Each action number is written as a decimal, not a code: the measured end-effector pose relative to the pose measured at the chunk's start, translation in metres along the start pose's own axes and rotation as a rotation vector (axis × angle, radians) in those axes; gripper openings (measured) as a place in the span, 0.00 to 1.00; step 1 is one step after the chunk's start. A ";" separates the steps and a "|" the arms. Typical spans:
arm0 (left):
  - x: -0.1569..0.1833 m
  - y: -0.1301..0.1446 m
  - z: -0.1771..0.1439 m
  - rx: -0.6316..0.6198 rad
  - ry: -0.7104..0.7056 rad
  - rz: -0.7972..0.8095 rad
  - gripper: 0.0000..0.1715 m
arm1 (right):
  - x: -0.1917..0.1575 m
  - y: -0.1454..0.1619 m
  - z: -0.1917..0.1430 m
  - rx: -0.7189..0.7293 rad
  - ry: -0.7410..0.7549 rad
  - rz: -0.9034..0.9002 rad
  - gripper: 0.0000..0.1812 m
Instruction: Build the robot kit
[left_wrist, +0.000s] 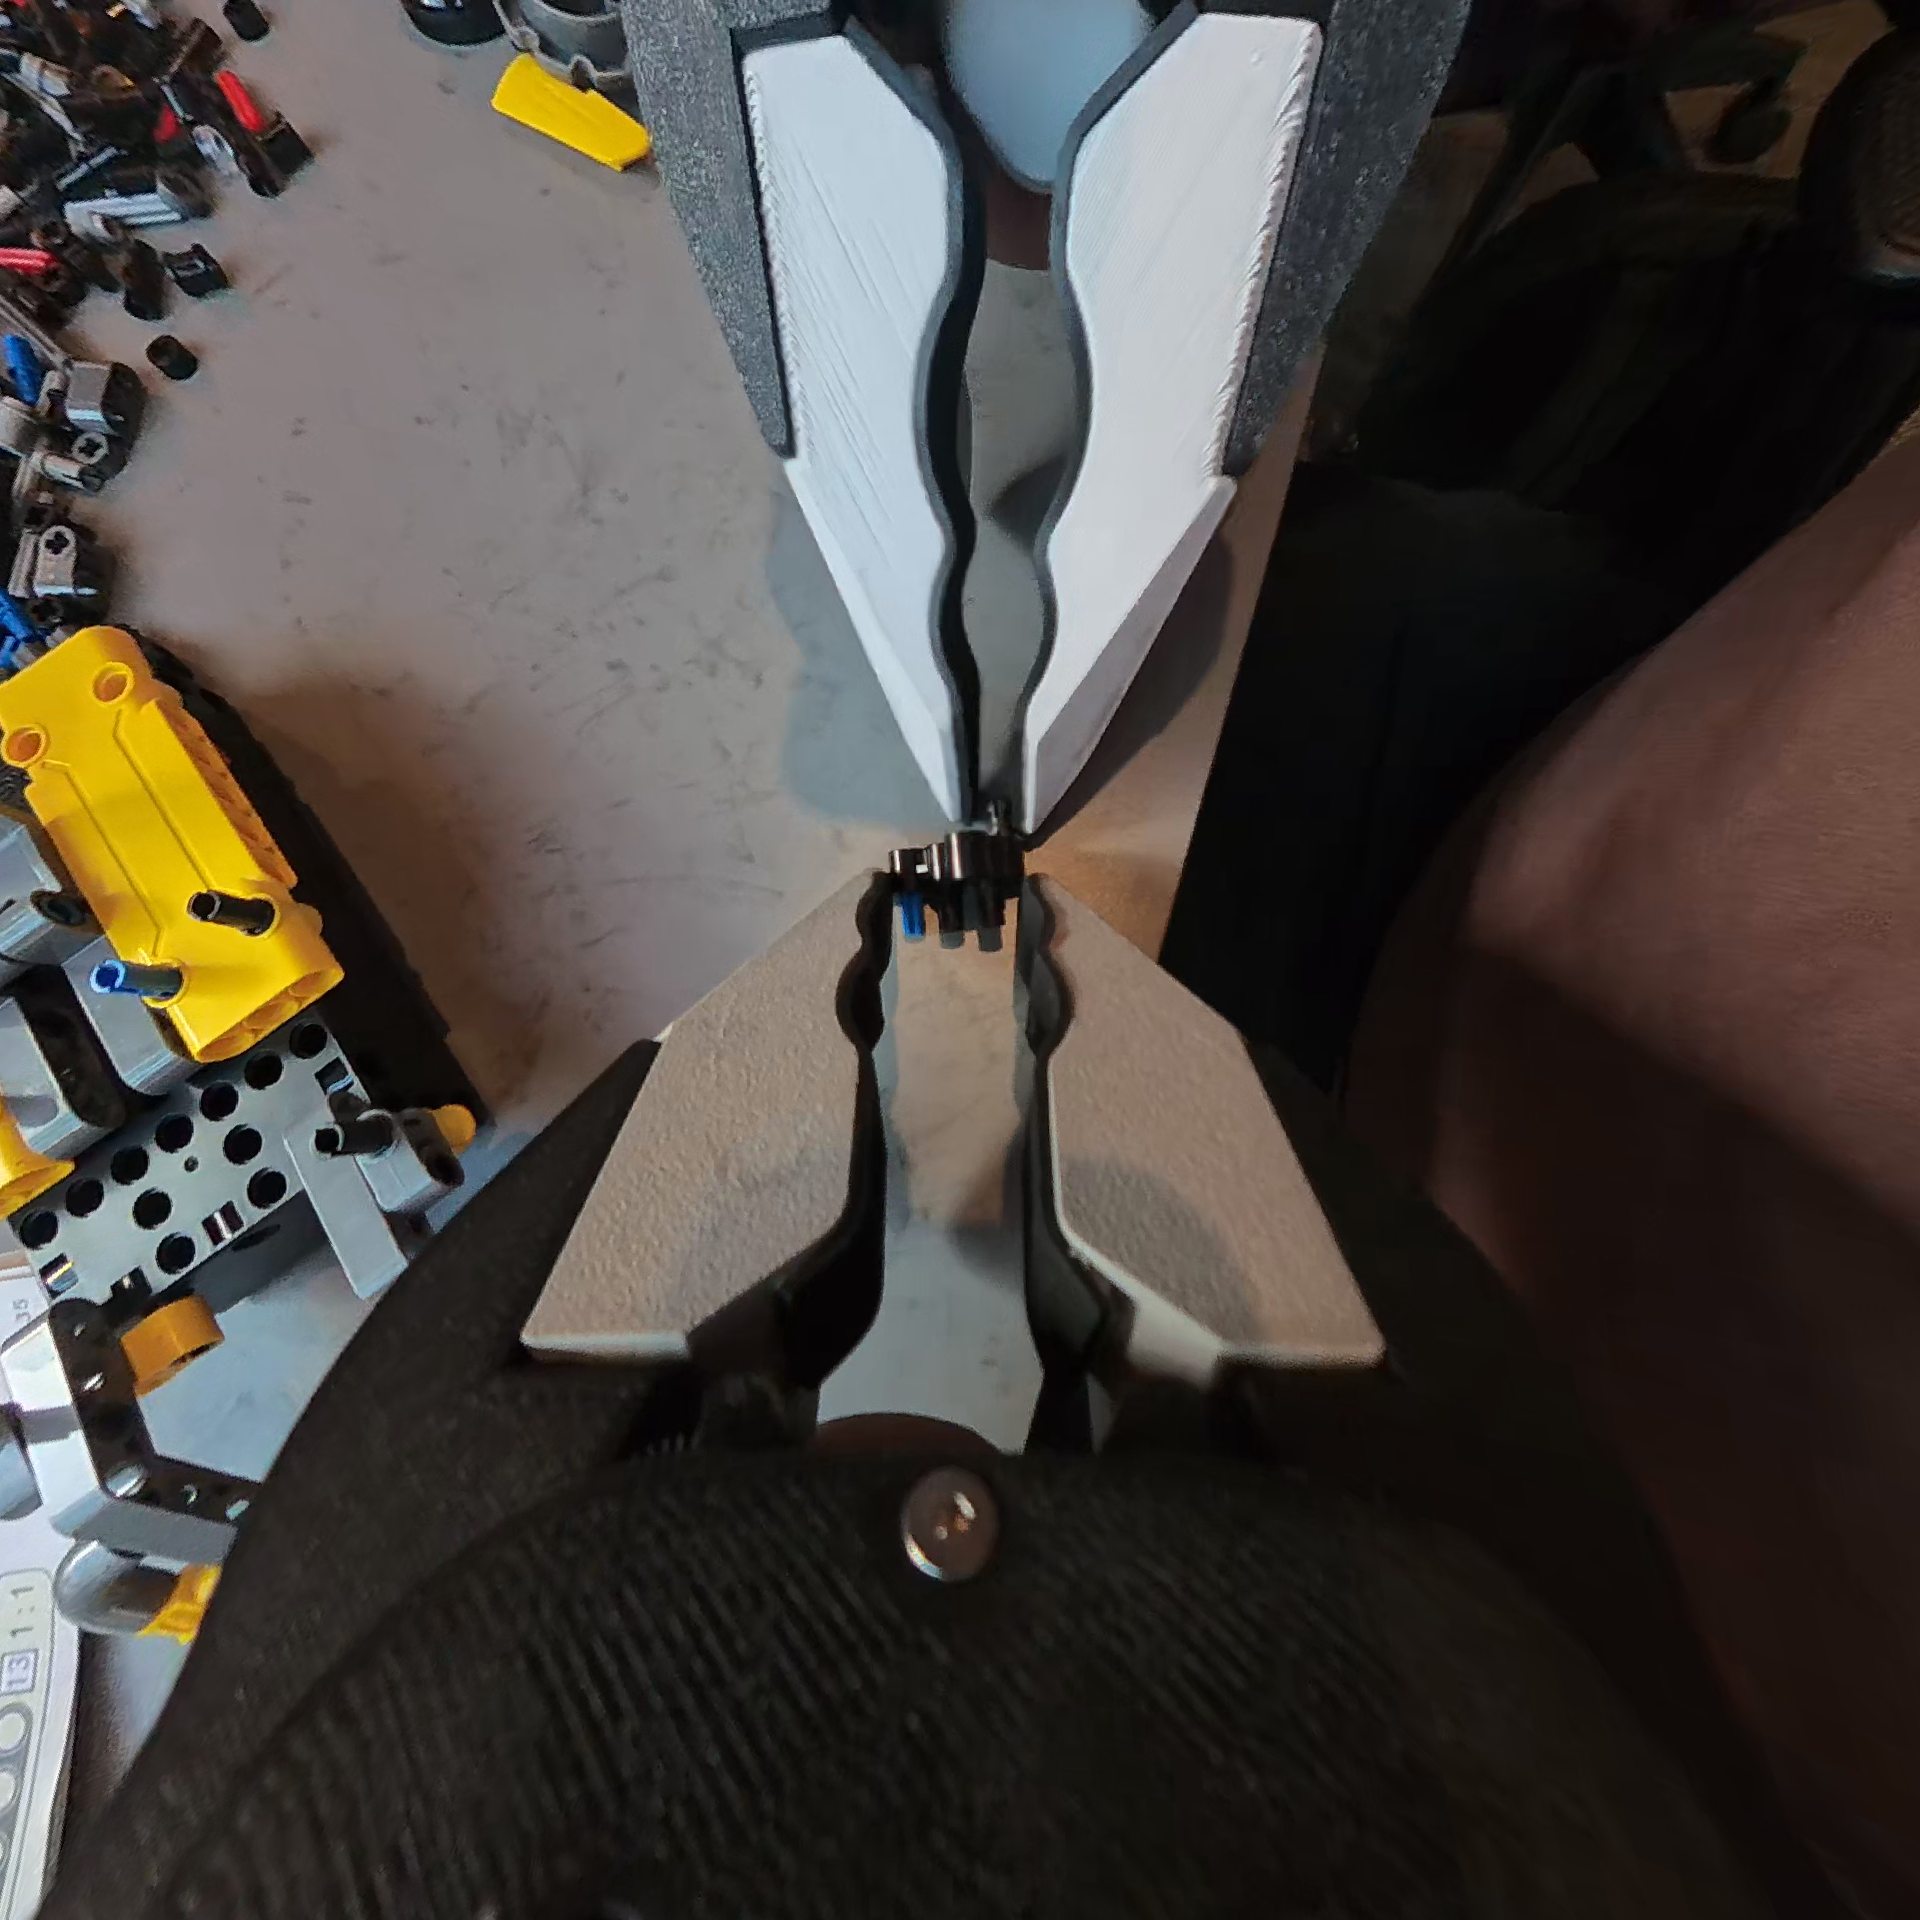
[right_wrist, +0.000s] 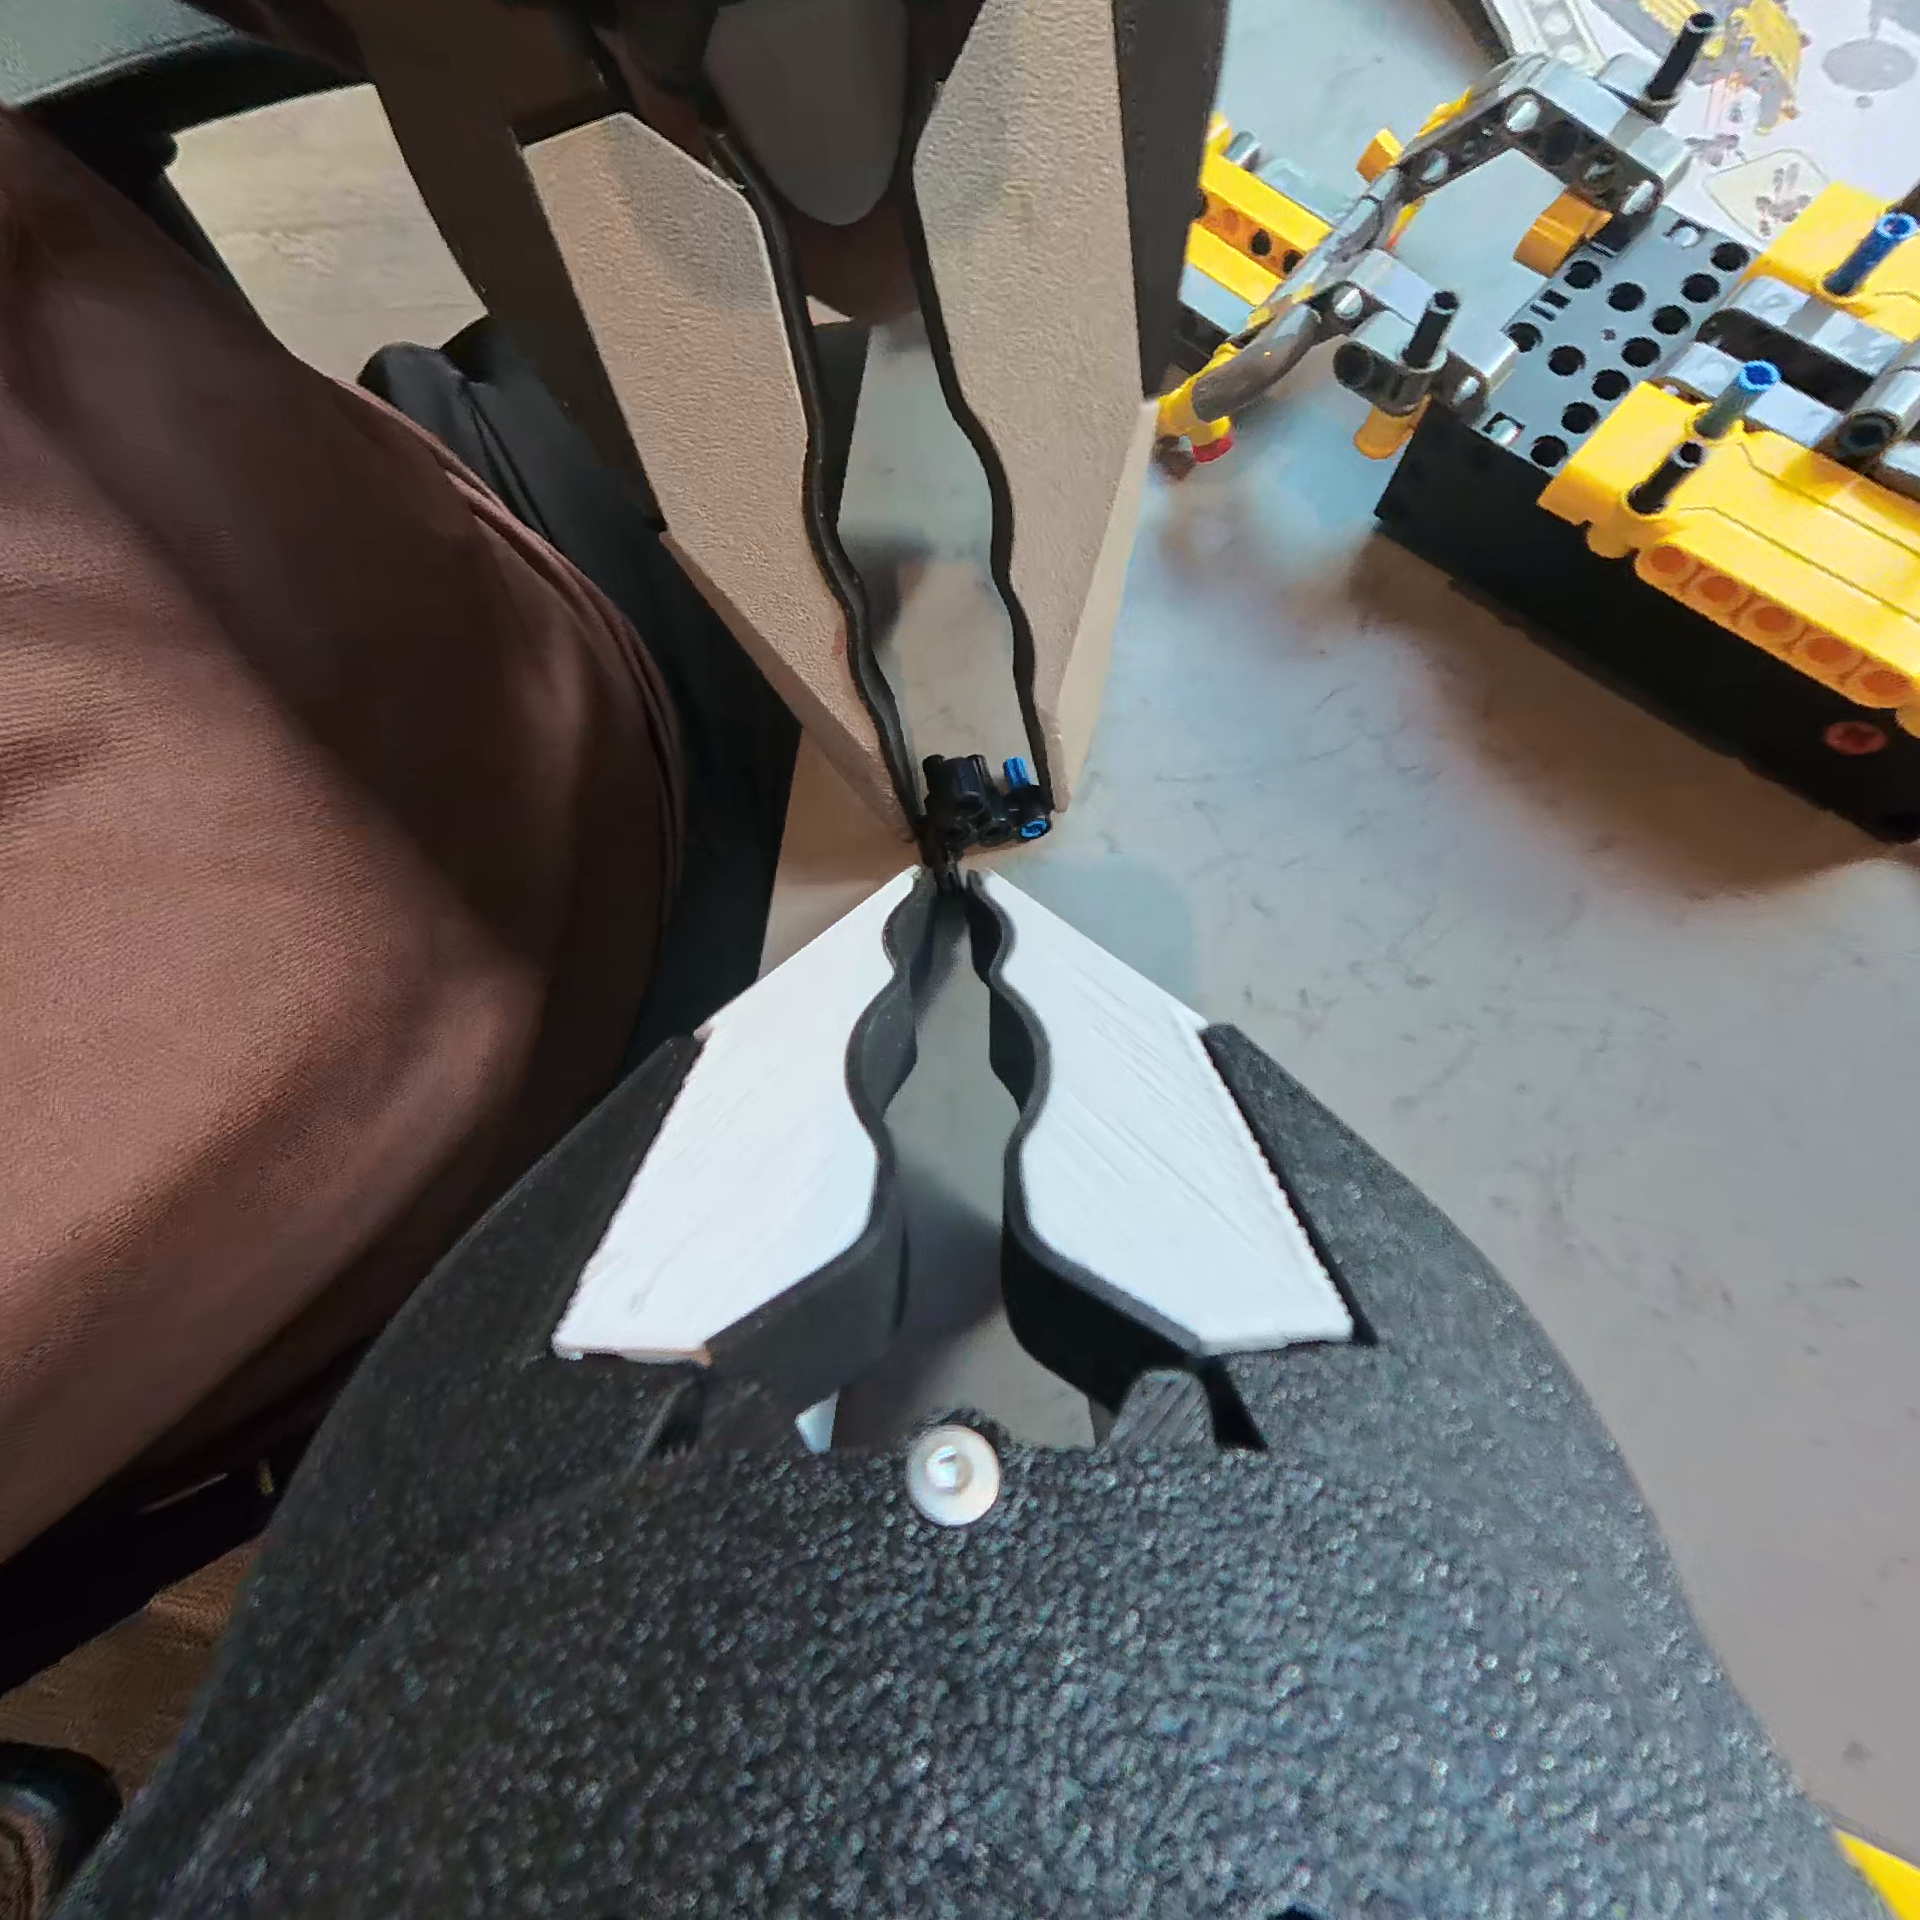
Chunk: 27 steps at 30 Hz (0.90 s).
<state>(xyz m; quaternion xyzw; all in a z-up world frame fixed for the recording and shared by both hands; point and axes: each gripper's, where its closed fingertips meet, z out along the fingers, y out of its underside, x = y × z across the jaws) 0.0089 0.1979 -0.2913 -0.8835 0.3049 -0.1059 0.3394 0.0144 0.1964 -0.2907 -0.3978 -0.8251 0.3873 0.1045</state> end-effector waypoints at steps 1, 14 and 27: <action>0.000 0.000 0.000 -0.001 -0.010 0.000 0.13 | 0.002 0.000 -0.001 0.004 0.015 0.013 0.03; -0.010 -0.004 -0.006 0.083 -0.333 0.254 0.13 | 0.003 -0.009 -0.026 0.183 0.097 0.209 0.09; -0.011 -0.025 -0.034 0.261 -0.647 0.629 0.13 | -0.001 -0.042 -0.018 0.353 -0.079 0.476 0.17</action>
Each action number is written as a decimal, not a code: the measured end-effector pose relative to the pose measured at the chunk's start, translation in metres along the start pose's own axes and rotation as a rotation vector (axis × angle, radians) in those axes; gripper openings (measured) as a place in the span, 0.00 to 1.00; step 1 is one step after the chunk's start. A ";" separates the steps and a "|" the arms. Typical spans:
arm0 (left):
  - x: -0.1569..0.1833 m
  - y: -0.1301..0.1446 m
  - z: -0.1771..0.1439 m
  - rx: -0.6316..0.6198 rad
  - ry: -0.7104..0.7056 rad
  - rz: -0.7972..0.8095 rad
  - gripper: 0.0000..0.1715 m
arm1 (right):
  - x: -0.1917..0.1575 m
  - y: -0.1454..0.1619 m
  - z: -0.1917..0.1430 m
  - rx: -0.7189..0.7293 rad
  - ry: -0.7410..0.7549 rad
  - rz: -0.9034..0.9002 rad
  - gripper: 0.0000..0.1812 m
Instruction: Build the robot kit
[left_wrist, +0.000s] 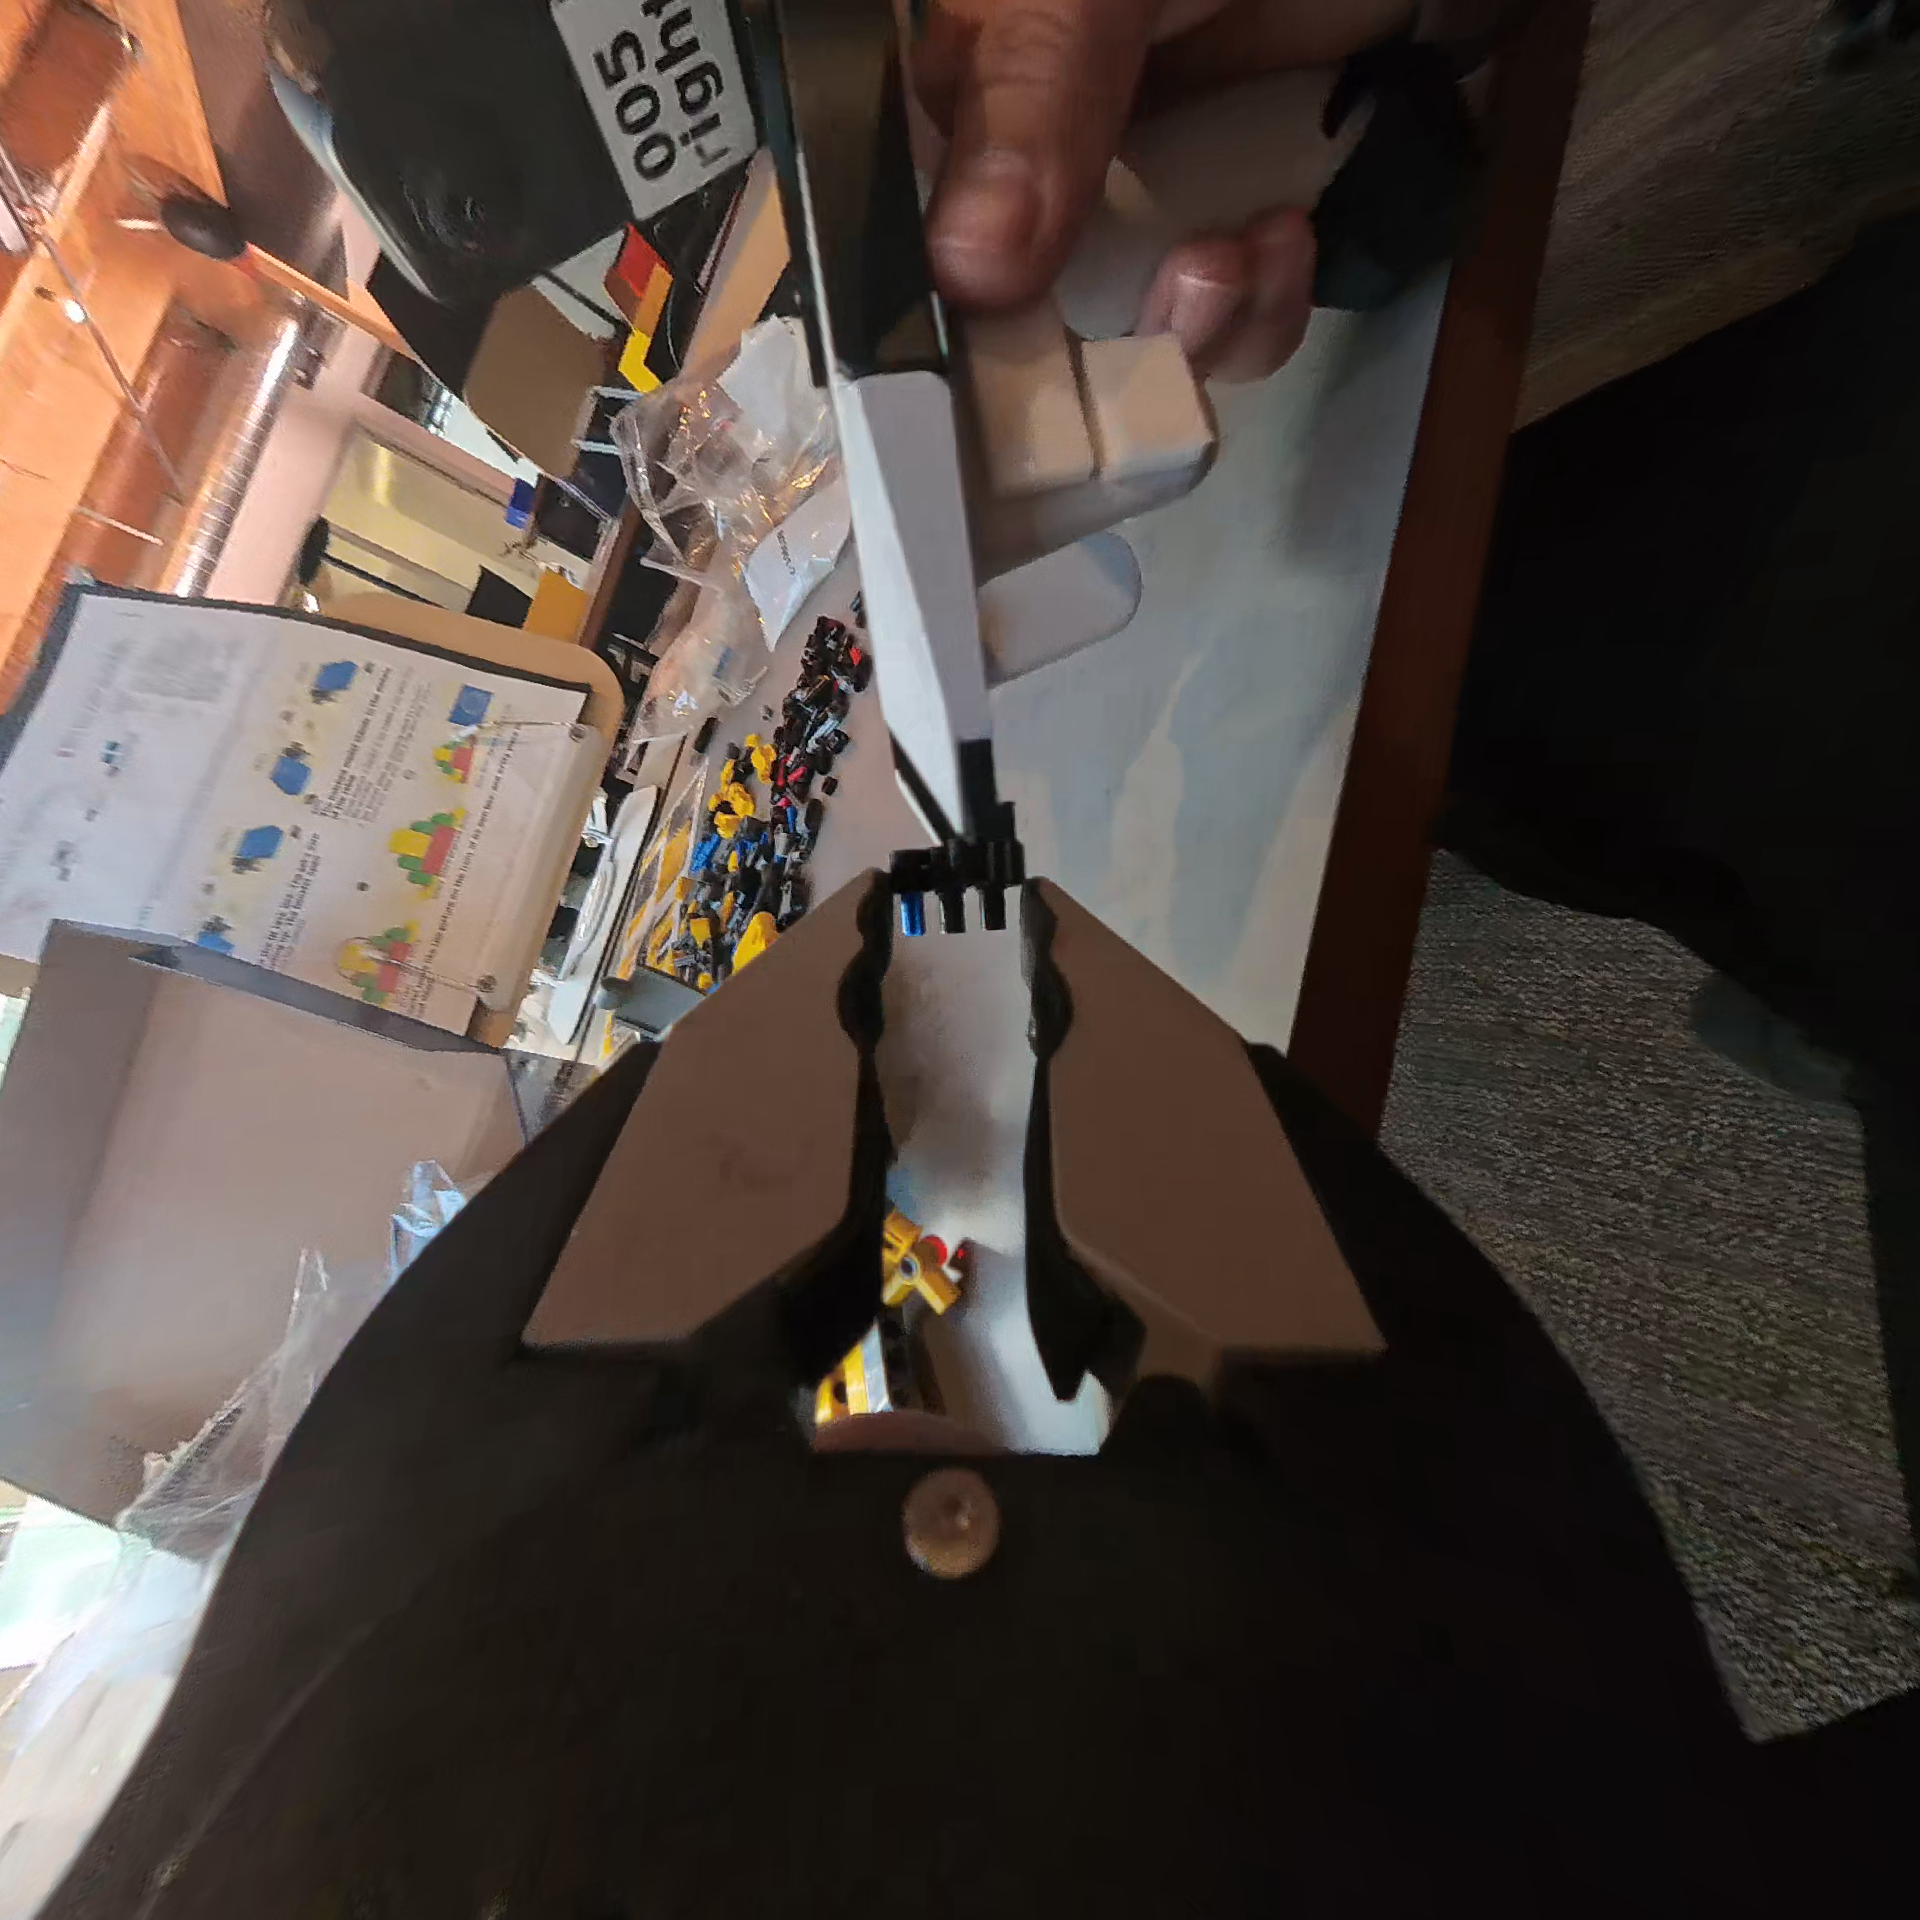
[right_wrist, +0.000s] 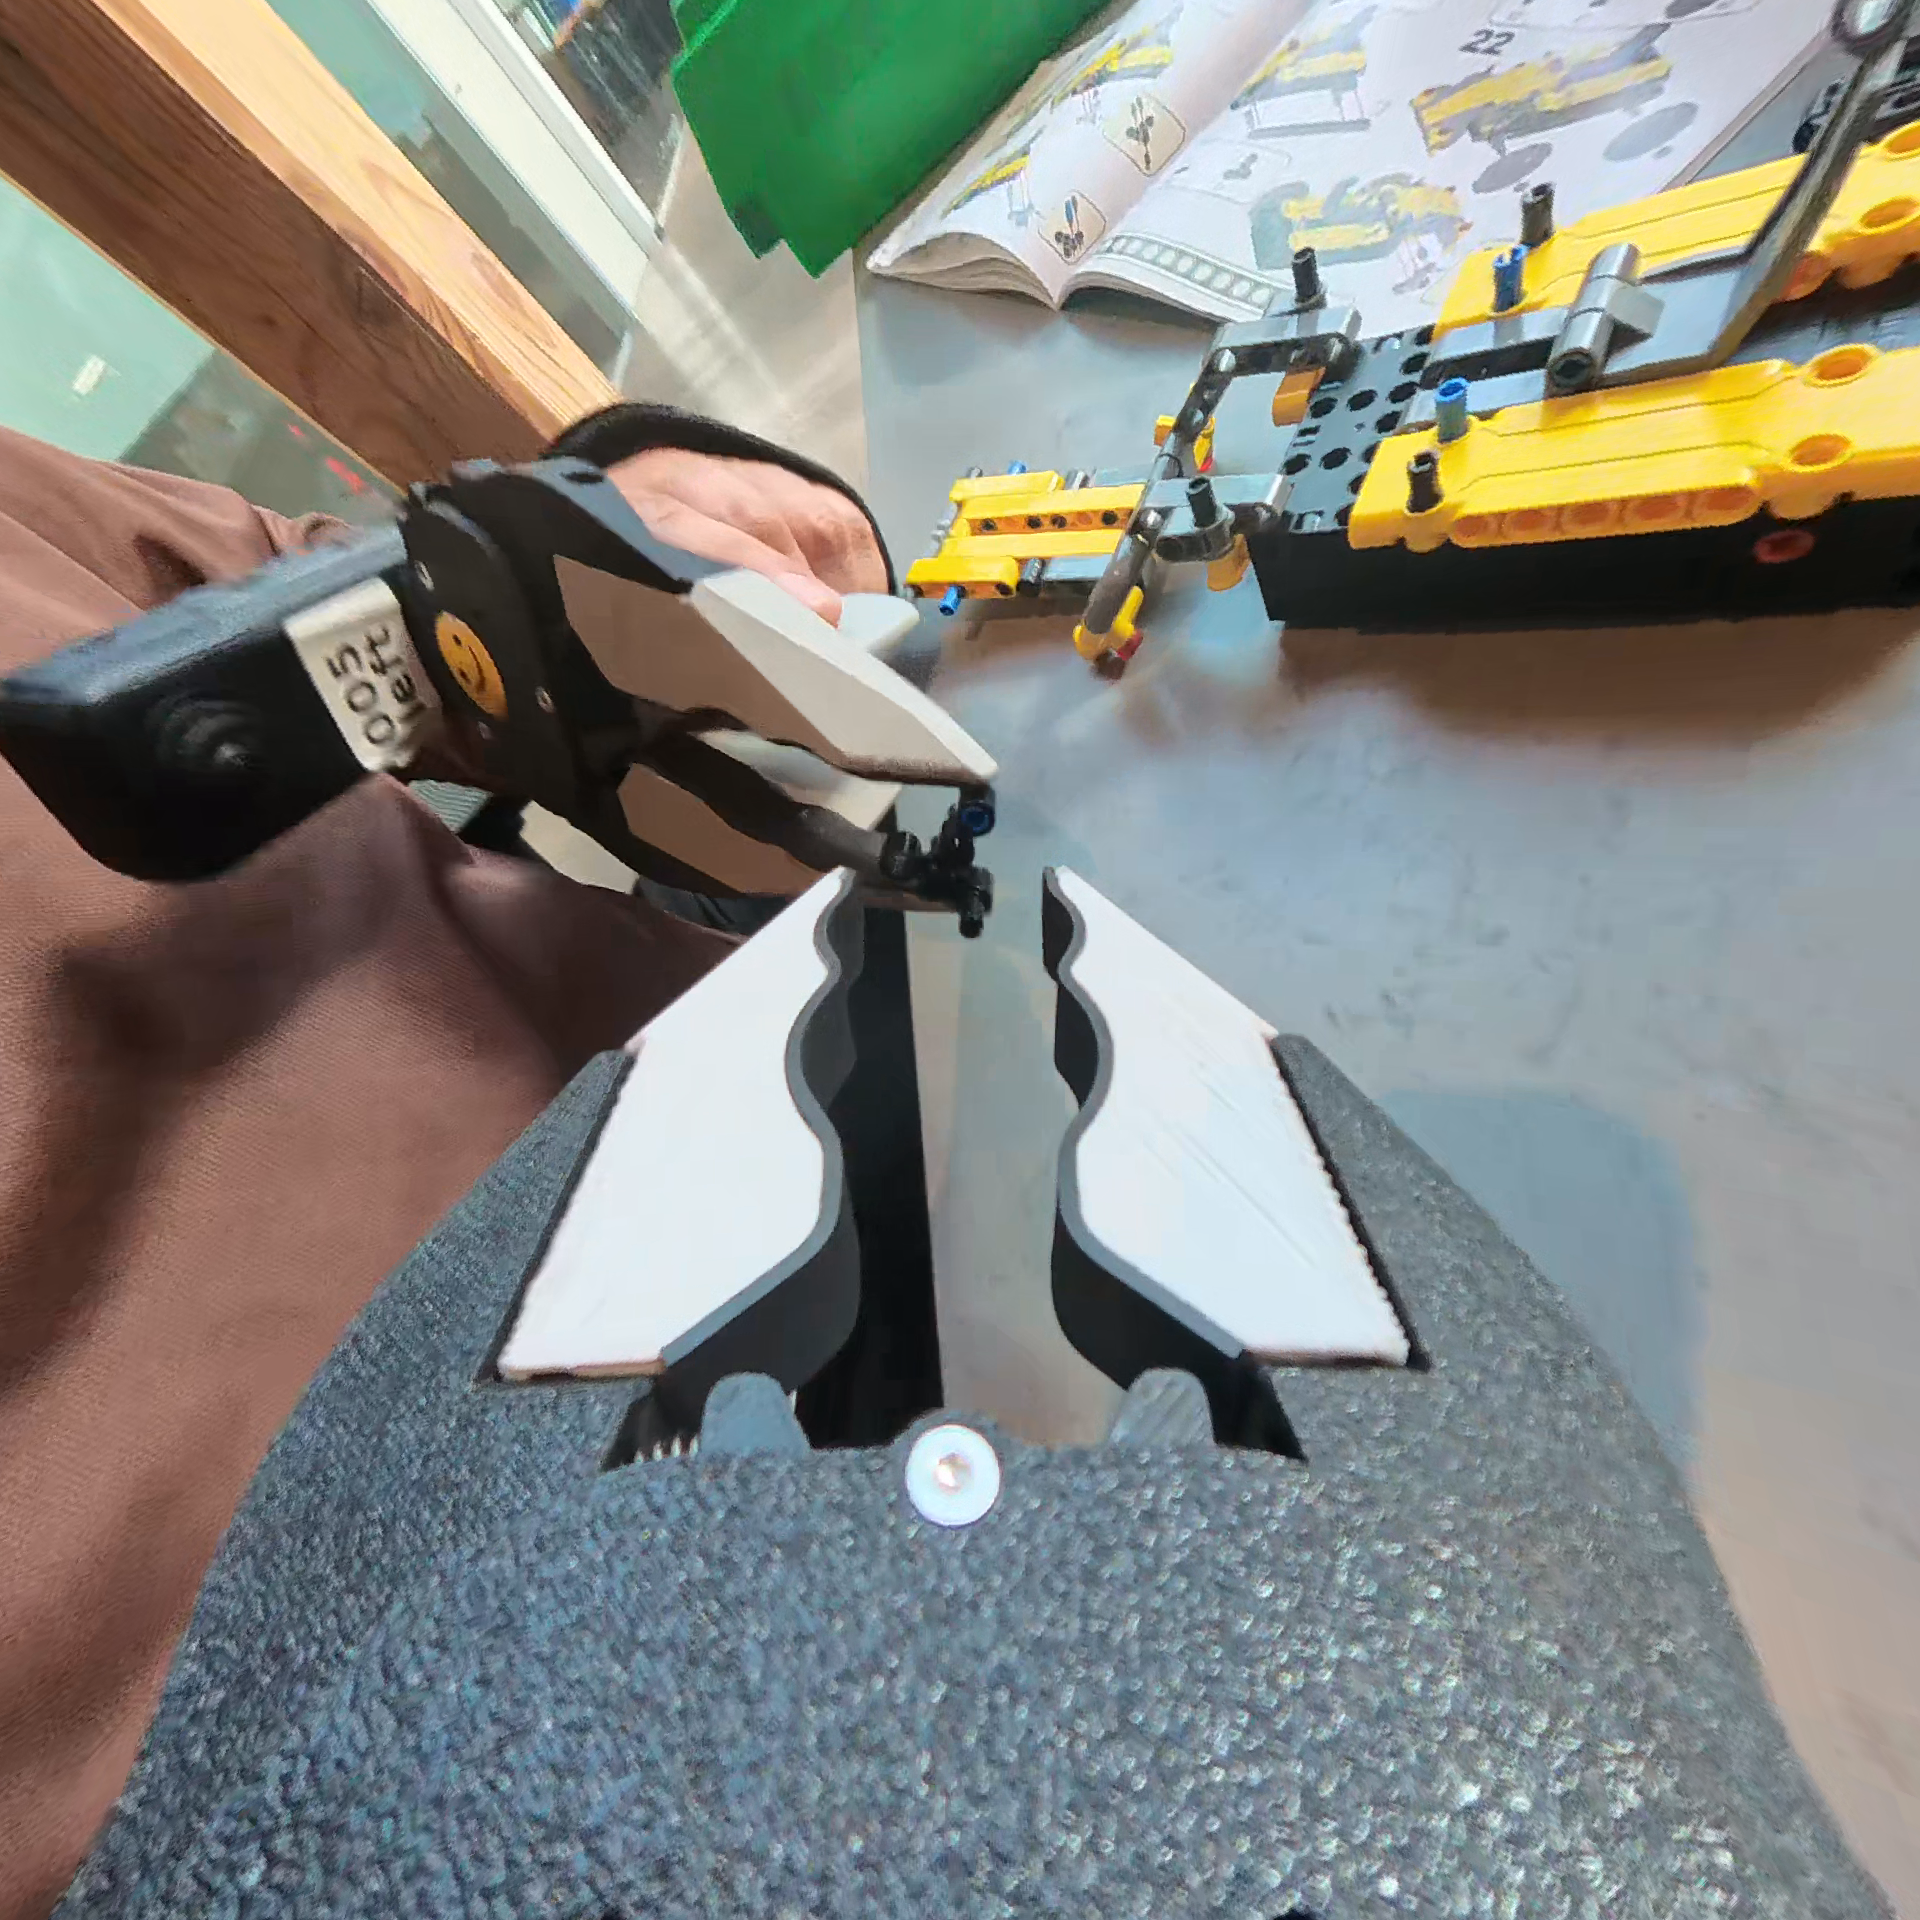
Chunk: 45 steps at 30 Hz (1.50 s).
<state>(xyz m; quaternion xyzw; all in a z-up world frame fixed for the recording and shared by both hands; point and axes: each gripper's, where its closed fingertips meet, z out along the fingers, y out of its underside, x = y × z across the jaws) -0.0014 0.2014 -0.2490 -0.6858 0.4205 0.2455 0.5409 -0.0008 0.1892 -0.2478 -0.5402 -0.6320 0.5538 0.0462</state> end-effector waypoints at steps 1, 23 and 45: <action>0.001 0.001 0.000 -0.007 -0.004 0.020 0.13 | -0.002 -0.004 0.001 0.022 -0.014 0.010 0.17; -0.006 0.025 -0.032 -0.147 -0.126 -0.069 0.12 | -0.008 -0.018 0.037 0.009 0.087 -0.189 0.02; 0.022 0.077 -0.126 -0.139 0.045 -0.640 0.25 | 0.043 -0.061 0.026 0.103 0.327 -0.380 0.02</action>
